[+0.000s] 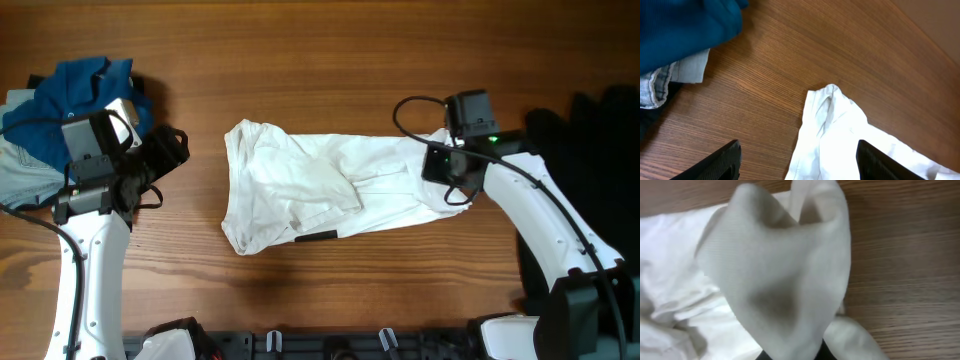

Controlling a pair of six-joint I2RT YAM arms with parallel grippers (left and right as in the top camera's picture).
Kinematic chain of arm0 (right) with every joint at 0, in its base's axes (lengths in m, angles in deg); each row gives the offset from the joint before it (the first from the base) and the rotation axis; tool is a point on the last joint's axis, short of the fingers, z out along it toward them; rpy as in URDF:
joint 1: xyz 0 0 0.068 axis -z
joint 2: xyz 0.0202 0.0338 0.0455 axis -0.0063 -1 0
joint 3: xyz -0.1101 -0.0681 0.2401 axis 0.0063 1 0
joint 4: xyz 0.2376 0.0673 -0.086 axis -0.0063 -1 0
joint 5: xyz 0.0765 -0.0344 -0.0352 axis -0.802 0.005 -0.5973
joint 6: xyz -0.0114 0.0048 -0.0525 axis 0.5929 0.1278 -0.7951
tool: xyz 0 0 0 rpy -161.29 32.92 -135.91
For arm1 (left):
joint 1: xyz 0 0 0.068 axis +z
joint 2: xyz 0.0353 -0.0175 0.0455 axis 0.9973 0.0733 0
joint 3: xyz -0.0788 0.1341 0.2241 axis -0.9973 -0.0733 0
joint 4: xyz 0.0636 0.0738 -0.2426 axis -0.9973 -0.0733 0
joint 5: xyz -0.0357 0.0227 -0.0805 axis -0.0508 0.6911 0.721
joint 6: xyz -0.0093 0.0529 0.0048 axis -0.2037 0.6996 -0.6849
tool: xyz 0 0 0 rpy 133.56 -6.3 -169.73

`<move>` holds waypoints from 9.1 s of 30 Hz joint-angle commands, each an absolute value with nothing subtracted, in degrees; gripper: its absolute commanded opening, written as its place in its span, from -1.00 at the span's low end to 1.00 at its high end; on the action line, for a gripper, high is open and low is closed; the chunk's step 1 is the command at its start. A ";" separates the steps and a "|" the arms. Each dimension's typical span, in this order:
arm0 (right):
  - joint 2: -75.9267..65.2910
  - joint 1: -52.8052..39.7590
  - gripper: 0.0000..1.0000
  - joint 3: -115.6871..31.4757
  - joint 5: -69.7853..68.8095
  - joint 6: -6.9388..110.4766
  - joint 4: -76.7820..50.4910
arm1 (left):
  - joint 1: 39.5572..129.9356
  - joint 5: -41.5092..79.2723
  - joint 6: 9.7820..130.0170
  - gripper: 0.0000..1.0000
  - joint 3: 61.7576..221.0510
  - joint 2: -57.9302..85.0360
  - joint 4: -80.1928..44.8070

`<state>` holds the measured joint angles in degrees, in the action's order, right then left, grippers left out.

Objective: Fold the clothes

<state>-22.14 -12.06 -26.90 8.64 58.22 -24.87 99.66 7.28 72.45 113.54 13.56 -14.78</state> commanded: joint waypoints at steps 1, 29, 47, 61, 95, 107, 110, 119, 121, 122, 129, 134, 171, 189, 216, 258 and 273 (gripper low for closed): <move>-23.10 -17.42 -0.91 -27.91 5.77 61.47 -24.11 | 99.40 8.17 72.93 0.47 113.38 12.95 -14.58; -35.21 -15.78 -0.92 -43.76 28.37 65.32 -46.31 | 99.40 8.19 72.95 0.50 113.38 12.95 -14.69; -36.15 -18.01 -0.91 -43.65 21.97 65.39 -44.83 | 99.40 8.19 72.93 0.49 113.38 12.95 -14.67; -42.33 -28.72 -0.03 -43.93 0.94 61.80 -32.59 | 99.40 8.19 72.93 0.50 113.38 12.95 -15.39; -44.69 -32.96 0.20 -38.07 13.07 57.36 -36.50 | 99.40 8.17 72.93 0.51 113.38 12.95 -15.47; -42.07 -33.37 -0.91 -43.25 17.66 58.50 -41.55 | 99.40 8.17 72.95 0.51 113.38 12.95 -15.47; -39.88 -33.57 -0.91 -45.07 11.70 54.50 -41.96 | 99.40 8.17 72.93 0.51 113.38 12.95 -15.47; -40.10 -35.58 -0.91 -44.67 4.90 54.35 -40.39 | 99.40 8.17 72.95 0.51 113.38 12.95 -15.45; -40.10 -37.16 -0.91 -44.67 5.07 54.41 -39.56 | 99.40 8.17 72.95 0.51 113.38 12.95 -15.45; -40.10 -37.96 -0.91 -44.67 5.10 54.41 -39.23 | 99.40 8.17 72.93 0.51 113.38 12.95 -15.45; -38.55 -36.59 -0.17 -44.91 11.81 57.76 -37.07 | 99.40 8.17 72.93 0.51 113.38 12.95 -15.50; -34.92 -29.66 -0.88 -44.89 8.72 57.80 -33.24 | 99.40 8.19 72.93 0.47 113.38 12.95 -16.50; -51.67 -25.42 -0.91 -44.63 6.39 57.36 -26.07 | 78.72 13.70 95.64 0.57 113.38 49.98 -20.15; -48.08 -25.40 -0.91 -45.07 8.07 57.41 -27.52 | 77.37 -1.77 81.84 -0.92 113.71 49.87 -21.53; -24.87 -12.17 -0.86 -45.05 10.93 57.52 -29.75 | 56.19 9.13 73.25 -0.92 140.18 40.69 -38.75; -24.98 -10.99 -0.01 -44.98 10.54 58.87 -30.38 | 56.34 -6.60 67.33 0.25 137.43 37.15 -41.44; -24.98 -10.99 -0.01 -44.98 10.56 58.83 -30.58 | 68.06 21.53 83.64 -0.18 134.61 48.36 -36.70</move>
